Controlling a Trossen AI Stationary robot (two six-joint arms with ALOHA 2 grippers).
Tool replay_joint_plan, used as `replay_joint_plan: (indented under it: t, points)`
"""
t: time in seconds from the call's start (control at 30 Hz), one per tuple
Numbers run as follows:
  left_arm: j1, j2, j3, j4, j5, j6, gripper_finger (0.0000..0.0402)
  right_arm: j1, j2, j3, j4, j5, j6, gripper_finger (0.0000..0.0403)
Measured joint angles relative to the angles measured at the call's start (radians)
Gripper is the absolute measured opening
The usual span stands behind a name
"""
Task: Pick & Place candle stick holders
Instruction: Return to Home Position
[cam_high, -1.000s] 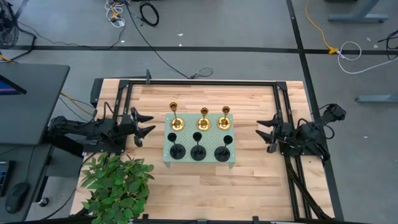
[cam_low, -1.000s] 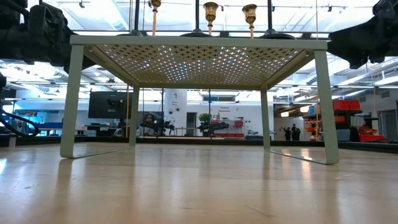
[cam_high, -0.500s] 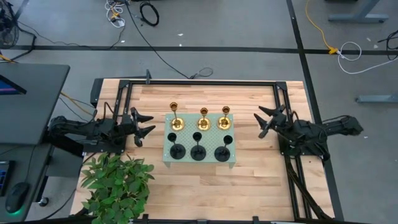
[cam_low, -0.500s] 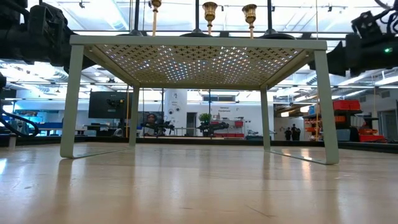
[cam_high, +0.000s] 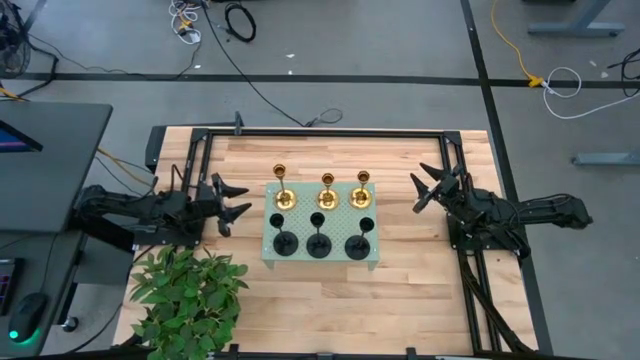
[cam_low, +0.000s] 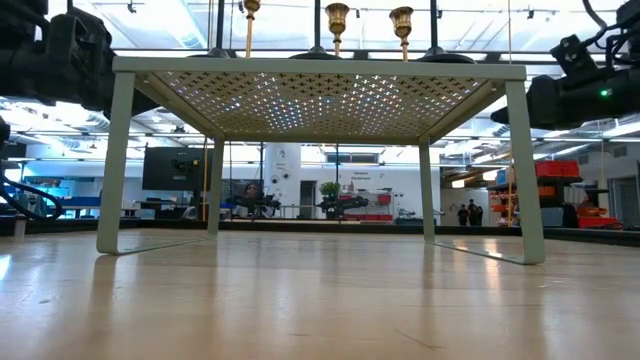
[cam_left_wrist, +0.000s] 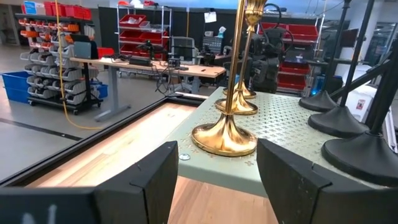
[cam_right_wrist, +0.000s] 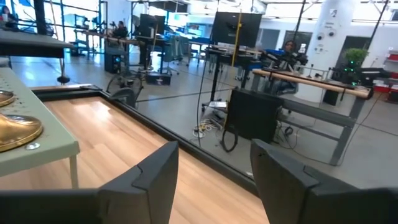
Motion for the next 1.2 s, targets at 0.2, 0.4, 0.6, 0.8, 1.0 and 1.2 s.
replay_joint_plan:
  t: [0.2,0.4,0.6,0.8,1.0,1.2]
  points:
    - [0.0,0.017,0.0,-0.001,0.0,0.0,0.0218,-0.002,0.0,0.0,0.0,0.0,0.0,0.0201]
    - [0.0,0.016,0.0,-0.001,0.0,-0.001,0.0218,-0.002,0.0,0.0,0.0,-0.001,0.0,0.0201]
    - [0.0,0.016,0.0,-0.001,0.0,0.0,0.0218,-0.002,0.0,0.0,0.0,-0.001,0.0,0.0201]
    - [0.0,0.016,0.0,-0.001,0.0,0.0,0.0218,-0.002,0.0,0.0,0.0,0.0,0.0,0.0201]
    - [0.0,0.016,0.0,-0.001,0.0,-0.001,0.0218,-0.002,0.0,0.0,0.0,0.0,0.0,0.0201]
    - [0.0,0.016,0.0,0.0,0.0,0.0,0.0218,-0.002,0.0,0.0,0.0,0.0,0.0,0.0201]
